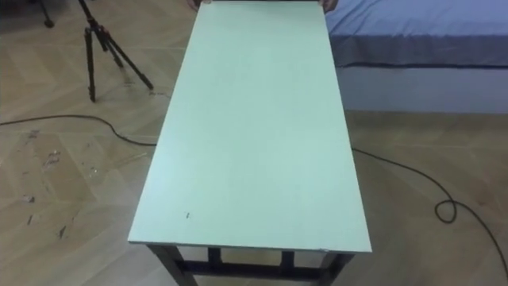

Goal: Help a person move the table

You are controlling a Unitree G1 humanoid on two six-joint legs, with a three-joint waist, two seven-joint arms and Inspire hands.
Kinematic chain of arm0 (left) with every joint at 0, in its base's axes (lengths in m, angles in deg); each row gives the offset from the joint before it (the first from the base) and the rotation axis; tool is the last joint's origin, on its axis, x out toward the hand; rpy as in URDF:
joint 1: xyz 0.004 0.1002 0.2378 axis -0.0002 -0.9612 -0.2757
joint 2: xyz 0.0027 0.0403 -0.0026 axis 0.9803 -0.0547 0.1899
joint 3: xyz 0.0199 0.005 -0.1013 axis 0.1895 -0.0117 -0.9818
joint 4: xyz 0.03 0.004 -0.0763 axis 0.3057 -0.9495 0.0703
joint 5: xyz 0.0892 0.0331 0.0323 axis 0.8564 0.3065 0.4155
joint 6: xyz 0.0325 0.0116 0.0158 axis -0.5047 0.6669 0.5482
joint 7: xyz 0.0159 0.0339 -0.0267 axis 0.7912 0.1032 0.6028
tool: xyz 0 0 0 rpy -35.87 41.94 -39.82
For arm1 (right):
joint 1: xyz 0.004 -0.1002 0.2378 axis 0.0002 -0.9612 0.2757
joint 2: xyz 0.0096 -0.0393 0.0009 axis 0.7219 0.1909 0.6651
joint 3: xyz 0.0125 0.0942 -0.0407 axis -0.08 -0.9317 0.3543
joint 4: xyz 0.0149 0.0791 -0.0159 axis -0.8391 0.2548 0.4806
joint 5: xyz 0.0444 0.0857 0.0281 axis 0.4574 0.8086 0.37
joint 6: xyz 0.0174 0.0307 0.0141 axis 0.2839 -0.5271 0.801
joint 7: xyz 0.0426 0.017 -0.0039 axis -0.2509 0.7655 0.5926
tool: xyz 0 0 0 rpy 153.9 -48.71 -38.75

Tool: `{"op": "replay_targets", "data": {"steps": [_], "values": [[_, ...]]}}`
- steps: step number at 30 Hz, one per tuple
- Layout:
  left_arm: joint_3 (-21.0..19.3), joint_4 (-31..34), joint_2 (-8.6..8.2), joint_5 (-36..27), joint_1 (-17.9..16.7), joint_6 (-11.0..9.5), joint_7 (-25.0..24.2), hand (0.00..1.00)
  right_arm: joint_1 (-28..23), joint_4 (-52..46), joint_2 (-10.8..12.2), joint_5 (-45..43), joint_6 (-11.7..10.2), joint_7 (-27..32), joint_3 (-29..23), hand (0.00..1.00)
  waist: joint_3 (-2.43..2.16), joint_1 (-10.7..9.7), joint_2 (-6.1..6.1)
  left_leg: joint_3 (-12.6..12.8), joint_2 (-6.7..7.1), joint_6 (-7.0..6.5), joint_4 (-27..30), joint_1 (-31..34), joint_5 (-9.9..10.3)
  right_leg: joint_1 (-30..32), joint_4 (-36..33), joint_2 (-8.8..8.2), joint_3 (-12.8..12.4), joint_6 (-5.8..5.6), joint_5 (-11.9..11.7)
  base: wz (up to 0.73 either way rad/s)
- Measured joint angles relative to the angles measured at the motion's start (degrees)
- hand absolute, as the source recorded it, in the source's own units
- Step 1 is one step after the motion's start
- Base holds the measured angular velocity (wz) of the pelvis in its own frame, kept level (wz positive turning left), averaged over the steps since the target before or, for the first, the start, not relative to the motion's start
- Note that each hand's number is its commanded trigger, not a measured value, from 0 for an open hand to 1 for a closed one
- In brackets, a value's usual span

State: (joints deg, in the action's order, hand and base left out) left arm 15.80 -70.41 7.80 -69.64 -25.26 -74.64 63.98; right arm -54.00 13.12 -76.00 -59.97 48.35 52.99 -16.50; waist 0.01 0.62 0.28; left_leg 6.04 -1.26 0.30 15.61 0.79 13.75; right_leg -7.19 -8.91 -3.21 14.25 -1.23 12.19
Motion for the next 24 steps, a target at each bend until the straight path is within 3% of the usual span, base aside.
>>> {"op": "replay_targets", "data": {"steps": [4,7,11,18,24], "values": [[3.13,5.2,-0.11,-2.23,-2.39,0.9,-4.46,0.0,-1.83,-3.97,-0.12,0.58,0.57,-3.18,3.18,0.0,-0.08,0.54,0.07,0.01,-0.07,-0.01,0.27,1.21,0.0,1.34,-0.56,-0.02,0.08,0.0,0.0,0.0],[7.51,10.17,0.37,-7.39,-4.19,1.06,-6.77,0.0,-4.2,-7.84,-0.21,3.88,0.81,-4.78,6.63,0.0,-0.01,1.25,0.24,0.09,-0.08,-0.02,0.8,1.78,-0.02,1.97,-0.97,-0.13,0.3,0.0,0.0,0.01],[8.41,15.73,1.38,-11.33,-6.31,2.06,-9.86,0.0,-9.1,-16.88,-0.15,9.26,2.85,-9.05,8.18,0.0,0.12,1.44,0.31,0.12,0.06,-0.05,0.56,1.08,-0.04,1.39,-0.92,-0.22,0.18,-0.01,0.0,0.0],[13.6,18.76,3.74,-13.86,-6.47,2.27,-10.55,0.0,-9.46,-22.37,-0.27,17.97,4.42,-11.74,13.67,0.0,0.33,1.24,-0.17,0.16,0.06,-0.07,0.28,0.85,-0.04,1.09,-1.01,-0.22,0.23,-0.01,0.0,0.0],[19.9,26.13,3.39,-16.33,-6.55,2.74,-11.8,0.0,-8.52,-25.41,-1.1,19.36,5.17,-13.34,17.86,0.0,0.51,1.1,-0.67,0.15,0.12,-0.36,0.16,0.76,-0.25,1.55,-1.95,-0.43,0.21,-0.14,0.08,0.0]]}}
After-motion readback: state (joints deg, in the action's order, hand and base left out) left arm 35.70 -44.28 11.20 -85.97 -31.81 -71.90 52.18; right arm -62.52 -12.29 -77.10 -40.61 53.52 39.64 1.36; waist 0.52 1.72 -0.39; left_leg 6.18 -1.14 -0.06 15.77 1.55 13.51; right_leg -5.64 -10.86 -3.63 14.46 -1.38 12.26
